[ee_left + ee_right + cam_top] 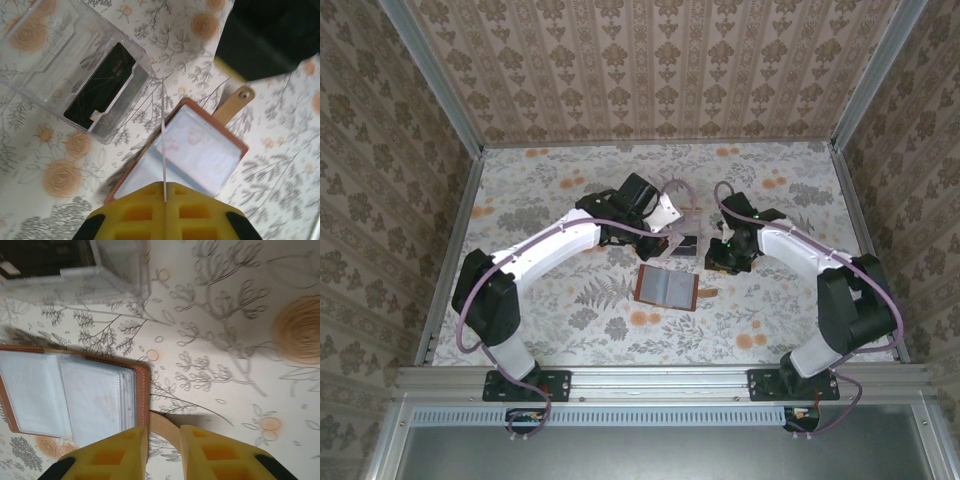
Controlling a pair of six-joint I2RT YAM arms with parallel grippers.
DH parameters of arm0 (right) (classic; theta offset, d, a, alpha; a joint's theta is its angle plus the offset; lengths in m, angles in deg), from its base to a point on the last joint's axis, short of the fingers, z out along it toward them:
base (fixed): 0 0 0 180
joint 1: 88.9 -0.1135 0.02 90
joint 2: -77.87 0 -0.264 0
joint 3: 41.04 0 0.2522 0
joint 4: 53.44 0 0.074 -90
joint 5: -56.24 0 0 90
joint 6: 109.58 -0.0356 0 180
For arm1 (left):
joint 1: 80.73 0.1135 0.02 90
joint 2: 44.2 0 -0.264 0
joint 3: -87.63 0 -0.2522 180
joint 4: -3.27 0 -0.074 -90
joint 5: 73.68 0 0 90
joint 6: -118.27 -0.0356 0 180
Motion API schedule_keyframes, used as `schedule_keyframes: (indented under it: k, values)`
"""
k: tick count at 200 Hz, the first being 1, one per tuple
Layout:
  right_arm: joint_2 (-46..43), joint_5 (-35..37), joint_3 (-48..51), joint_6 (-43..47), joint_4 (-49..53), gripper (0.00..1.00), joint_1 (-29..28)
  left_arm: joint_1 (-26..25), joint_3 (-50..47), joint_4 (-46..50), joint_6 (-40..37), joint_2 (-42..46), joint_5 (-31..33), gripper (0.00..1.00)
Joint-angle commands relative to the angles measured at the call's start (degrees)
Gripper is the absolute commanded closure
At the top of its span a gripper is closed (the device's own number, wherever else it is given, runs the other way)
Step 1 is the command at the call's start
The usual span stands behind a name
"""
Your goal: Take the credit cards out of the card holder
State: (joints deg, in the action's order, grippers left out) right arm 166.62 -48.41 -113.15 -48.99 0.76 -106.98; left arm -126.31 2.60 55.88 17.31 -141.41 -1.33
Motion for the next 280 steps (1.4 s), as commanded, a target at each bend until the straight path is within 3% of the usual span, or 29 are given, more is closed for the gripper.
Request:
schedule_keyframes:
  k: [1, 48, 93, 184, 280]
  values:
    - [-2.94, 1.82, 0.60, 2.53, 4.13, 0.75, 2.16, 0.57, 3.11, 2.78, -14.64, -1.25, -0.98, 1.00]
    - [-4.43, 1.82, 0.69, 3.43, 5.32, 0.75, 4.27, 0.49, 7.32, 4.15, -31.13, -3.86, -0.81, 1.00]
    - [-4.46, 1.30, 1.29, 2.95, 4.88, 0.75, 4.36, 1.31, 14.80, 6.37, -37.52, -9.81, 1.39, 1.00]
    - [-4.49, 0.73, 2.18, 2.40, 4.63, 0.75, 4.36, 2.46, 32.26, 13.65, -41.36, -24.19, 5.60, 1.00]
    - [-3.58, 0.29, 2.54, 2.44, 3.88, 0.75, 4.34, 2.62, 41.15, 19.68, -41.84, -33.67, 7.65, 1.00]
